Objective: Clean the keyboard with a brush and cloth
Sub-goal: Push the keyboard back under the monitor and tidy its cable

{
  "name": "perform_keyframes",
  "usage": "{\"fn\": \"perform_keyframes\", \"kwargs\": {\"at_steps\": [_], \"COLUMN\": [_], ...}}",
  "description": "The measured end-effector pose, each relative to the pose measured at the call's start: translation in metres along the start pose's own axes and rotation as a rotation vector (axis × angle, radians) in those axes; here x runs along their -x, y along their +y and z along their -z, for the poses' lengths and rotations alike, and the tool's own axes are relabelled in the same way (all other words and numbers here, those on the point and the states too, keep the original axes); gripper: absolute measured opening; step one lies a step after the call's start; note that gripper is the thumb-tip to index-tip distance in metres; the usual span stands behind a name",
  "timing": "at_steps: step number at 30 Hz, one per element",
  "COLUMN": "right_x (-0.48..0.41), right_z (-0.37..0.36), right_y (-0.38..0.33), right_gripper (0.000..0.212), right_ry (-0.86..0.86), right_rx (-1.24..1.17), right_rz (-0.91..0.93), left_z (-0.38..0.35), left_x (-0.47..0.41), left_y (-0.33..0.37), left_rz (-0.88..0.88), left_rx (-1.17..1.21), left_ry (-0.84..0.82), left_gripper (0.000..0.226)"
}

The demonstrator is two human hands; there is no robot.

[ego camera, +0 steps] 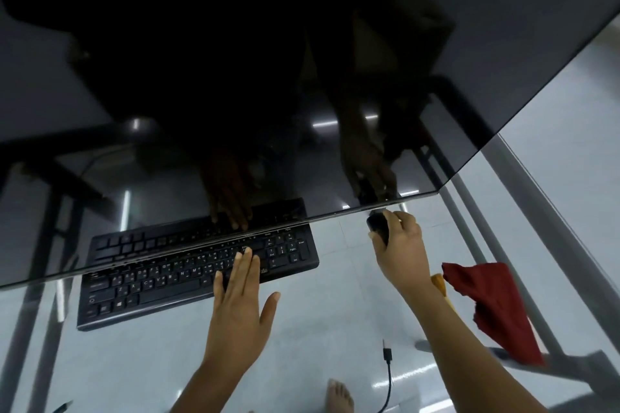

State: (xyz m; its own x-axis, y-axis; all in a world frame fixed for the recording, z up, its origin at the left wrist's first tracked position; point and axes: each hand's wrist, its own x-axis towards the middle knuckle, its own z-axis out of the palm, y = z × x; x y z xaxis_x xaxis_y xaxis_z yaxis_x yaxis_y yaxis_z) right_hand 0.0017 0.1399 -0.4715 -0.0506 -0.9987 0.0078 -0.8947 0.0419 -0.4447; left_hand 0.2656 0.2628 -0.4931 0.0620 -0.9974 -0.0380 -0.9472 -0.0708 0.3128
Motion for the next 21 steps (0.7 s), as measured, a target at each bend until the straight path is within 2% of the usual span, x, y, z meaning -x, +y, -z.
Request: {"fn": "perform_keyframes", "kwargs": {"at_steps": [6, 16, 21], "right_x": [0.021, 0.004, 0.025], "right_z": [0.001, -0.003, -0.004], "right_y": [0.010, 0.001, -0.007], "right_gripper": [0.049, 0.048, 0.050], "right_ry": [0.015, 0.011, 0.106], "right_rx": [-0.015, -0.010, 0.059], "right_rz": [0.018, -0.003, 0.058], "left_z": [0.001, 0.005, 0.021], "left_x": [0.003, 0.005, 0.013], "left_y": [-0.013, -0.018, -0.031], "left_rz": [0.032, -0.008, -0.023], "left_rx": [-0.006, 0.012, 0.065], "left_ry": [-0.013, -0.036, 0.004], "left_gripper": [0.073, 0.072, 0.071]}}
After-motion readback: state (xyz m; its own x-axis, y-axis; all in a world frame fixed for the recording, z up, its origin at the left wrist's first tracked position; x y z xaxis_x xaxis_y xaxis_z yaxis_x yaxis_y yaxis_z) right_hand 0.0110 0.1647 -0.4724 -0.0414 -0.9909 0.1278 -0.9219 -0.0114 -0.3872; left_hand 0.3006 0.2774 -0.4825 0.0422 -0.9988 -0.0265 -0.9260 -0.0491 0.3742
